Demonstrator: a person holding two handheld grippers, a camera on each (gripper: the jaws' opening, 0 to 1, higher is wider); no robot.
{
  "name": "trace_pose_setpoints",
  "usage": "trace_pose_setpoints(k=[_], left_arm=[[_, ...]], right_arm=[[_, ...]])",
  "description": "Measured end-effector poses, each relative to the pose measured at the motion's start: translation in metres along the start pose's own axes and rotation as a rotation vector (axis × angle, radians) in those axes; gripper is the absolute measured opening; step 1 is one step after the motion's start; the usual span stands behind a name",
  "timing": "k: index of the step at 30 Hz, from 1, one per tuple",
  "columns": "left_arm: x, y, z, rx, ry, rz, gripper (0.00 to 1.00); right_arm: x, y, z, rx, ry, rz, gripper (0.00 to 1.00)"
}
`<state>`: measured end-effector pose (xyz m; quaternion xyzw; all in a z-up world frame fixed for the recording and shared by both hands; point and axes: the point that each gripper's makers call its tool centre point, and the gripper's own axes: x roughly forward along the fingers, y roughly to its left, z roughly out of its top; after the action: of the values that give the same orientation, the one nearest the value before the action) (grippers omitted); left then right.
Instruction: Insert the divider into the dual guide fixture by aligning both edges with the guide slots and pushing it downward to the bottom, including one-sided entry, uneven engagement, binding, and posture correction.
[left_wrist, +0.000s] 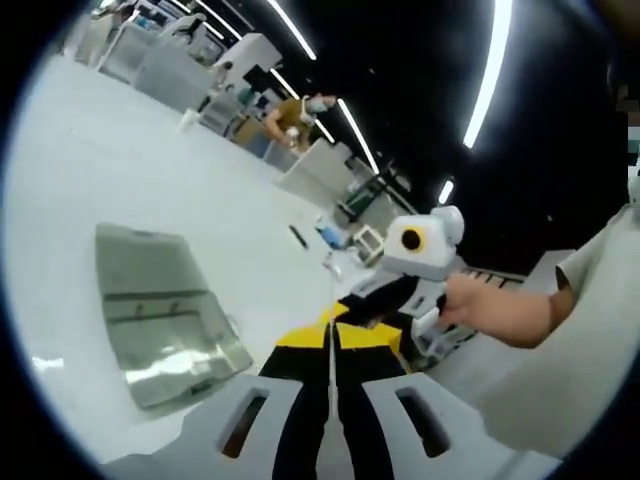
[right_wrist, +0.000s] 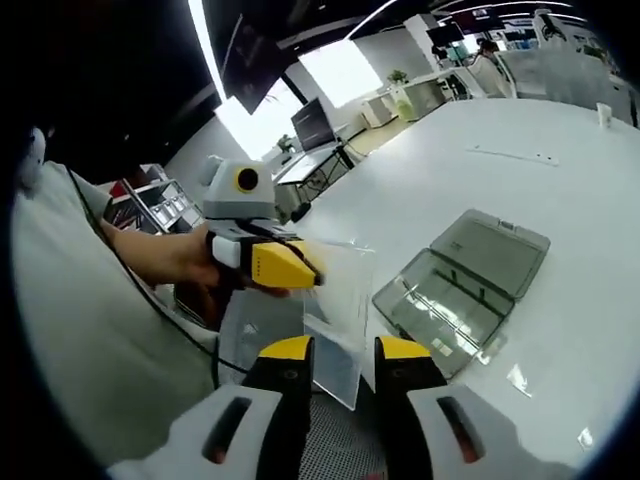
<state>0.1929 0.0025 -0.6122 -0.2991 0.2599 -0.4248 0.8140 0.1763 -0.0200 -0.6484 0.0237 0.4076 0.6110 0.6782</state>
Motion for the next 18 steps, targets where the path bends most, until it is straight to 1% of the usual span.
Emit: trace_pose_setpoints(k=[4, 8, 11, 13, 18], left_arm=[[0.000, -0.003, 0.001, 0.006, 0.005, -0.023, 0.00], [-0.001, -0.005, 0.001, 0.009, 0.007, -0.037, 0.00], [-0.002, -0.006, 0.001, 0.008, 0.013, -0.051, 0.00], [-0.002, -0.008, 0.001, 0.003, 0.016, -0.063, 0.00], [-0.002, -0.012, 0.000, 0.005, 0.024, -0.086, 0.00]], right_arm=[[-0.001, 0.005, 0.000, 0.014, -0.006, 0.050, 0.19], [-0.002, 0.007, -0.002, 0.012, -0.001, 0.083, 0.18], [-0.003, 0.010, -0.001, 0.016, -0.017, 0.113, 0.16], [-0.003, 0.009, -0.001, 0.020, -0.017, 0.118, 0.15], [-0.003, 0.019, -0.003, 0.014, -0.020, 0.185, 0.15]])
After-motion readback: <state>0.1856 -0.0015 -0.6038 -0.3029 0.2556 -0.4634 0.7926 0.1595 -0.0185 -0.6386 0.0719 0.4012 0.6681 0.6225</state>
